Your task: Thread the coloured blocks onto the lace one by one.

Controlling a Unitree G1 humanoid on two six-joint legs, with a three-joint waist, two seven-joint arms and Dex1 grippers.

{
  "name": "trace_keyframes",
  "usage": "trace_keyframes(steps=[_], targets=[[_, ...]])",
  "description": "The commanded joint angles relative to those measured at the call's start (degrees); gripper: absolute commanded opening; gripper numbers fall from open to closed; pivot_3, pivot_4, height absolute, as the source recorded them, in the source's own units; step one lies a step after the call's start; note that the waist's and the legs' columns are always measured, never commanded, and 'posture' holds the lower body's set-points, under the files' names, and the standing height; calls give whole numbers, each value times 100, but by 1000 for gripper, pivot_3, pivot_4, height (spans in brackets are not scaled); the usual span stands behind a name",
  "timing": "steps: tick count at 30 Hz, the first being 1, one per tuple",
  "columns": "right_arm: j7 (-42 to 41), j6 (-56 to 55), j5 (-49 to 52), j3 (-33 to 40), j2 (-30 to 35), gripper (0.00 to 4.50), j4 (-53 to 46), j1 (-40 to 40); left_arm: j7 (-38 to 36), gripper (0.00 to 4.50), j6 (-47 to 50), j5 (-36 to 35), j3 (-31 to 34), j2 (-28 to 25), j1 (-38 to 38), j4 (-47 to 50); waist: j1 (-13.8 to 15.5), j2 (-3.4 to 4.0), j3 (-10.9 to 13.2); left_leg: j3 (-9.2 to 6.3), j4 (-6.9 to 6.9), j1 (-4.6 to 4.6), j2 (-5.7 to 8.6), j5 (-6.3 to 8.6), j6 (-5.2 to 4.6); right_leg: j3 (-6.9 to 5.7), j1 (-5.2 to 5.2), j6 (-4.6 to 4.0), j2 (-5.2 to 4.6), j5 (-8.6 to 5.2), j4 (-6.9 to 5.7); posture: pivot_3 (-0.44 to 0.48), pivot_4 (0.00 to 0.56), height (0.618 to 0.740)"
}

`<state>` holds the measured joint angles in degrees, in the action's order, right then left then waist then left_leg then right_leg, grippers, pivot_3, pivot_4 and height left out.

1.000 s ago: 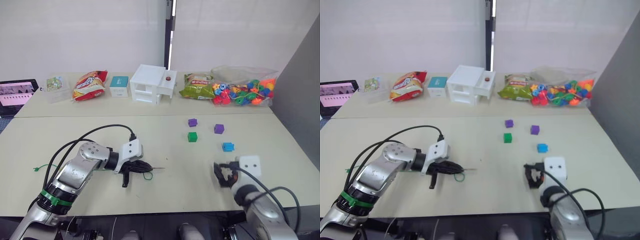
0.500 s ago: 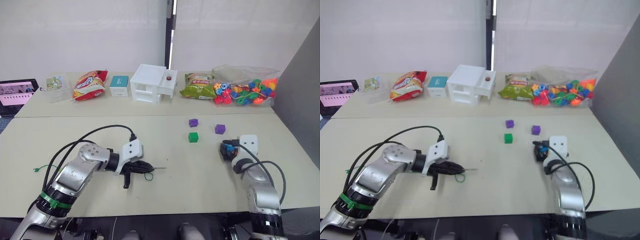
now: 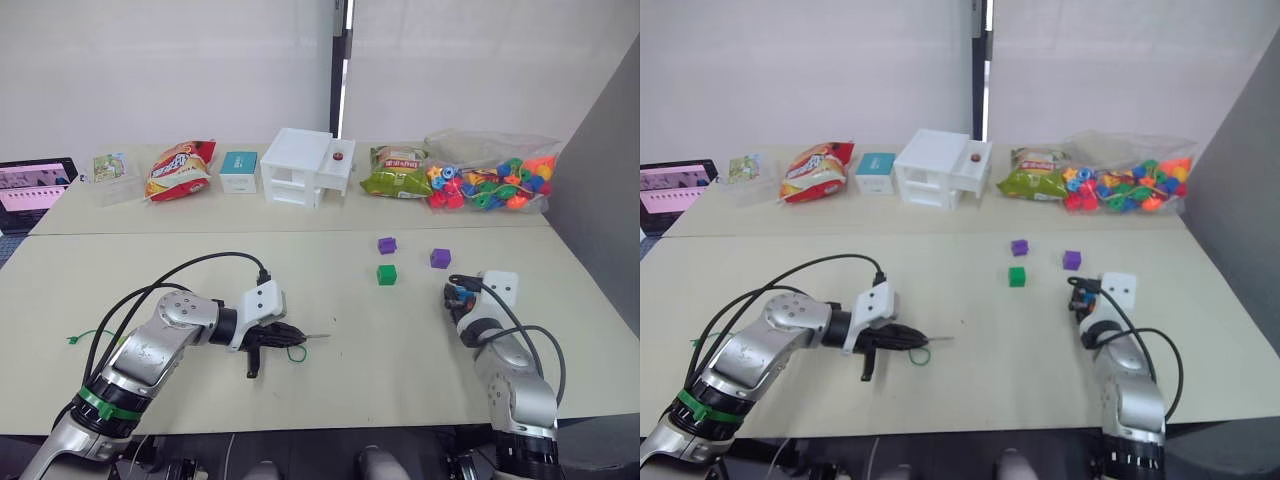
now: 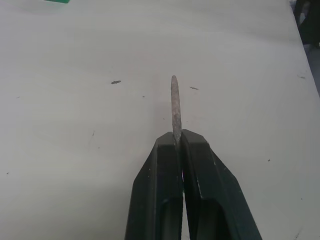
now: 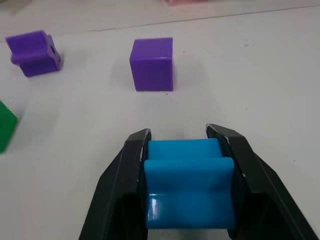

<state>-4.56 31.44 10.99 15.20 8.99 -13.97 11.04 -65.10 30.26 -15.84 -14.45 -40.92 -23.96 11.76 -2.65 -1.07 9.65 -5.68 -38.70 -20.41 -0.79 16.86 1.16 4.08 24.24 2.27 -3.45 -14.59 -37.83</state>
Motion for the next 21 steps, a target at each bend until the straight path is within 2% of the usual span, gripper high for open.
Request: trace_keyframes(steps=[1, 3, 7, 11, 21], targets=[[209, 988, 313, -795, -265, 1218, -1909, -446, 49, 0, -26, -69, 225, -106, 69, 177, 4, 3, 0, 0, 0, 0, 0, 0, 0, 0, 1, 0, 0, 0, 0, 0, 150, 740], [390, 1673, 399, -1496, -436, 1218, -2852, -828, 63, 0, 9, -98, 277, -161, 127, 226, -14, 4, -1, -6, 4, -2, -1, 0, 0, -1, 5, 0, 1, 0, -5, 0, 150, 740], [705, 2393, 262, -2400, -660, 1218, -3315, -1041, 44, 0, 65, -128, 283, -217, 186, 309, -1, 5, 0, -9, 0, -1, -2, 0, -1, -2, 1, -1, 3, -1, 1, 0, 150, 740], [791, 2461, 95, -3073, -785, 1218, -2895, -868, 1, 0, 225, -194, 267, -283, 218, 492, 19, 5, 0, -8, -1, -3, -1, -1, 2, -6, -8, 1, 1, -2, 25, 0, 150, 740], [1022, 2273, -242, -3649, -1232, 1218, -1570, -1163, -126, 0, 508, -378, 349, -703, 376, 874, -12, 0, -3, -9, 10, 4, -4, -1, 1, -7, -3, 0, 3, -2, 20, 0, 150, 740]])
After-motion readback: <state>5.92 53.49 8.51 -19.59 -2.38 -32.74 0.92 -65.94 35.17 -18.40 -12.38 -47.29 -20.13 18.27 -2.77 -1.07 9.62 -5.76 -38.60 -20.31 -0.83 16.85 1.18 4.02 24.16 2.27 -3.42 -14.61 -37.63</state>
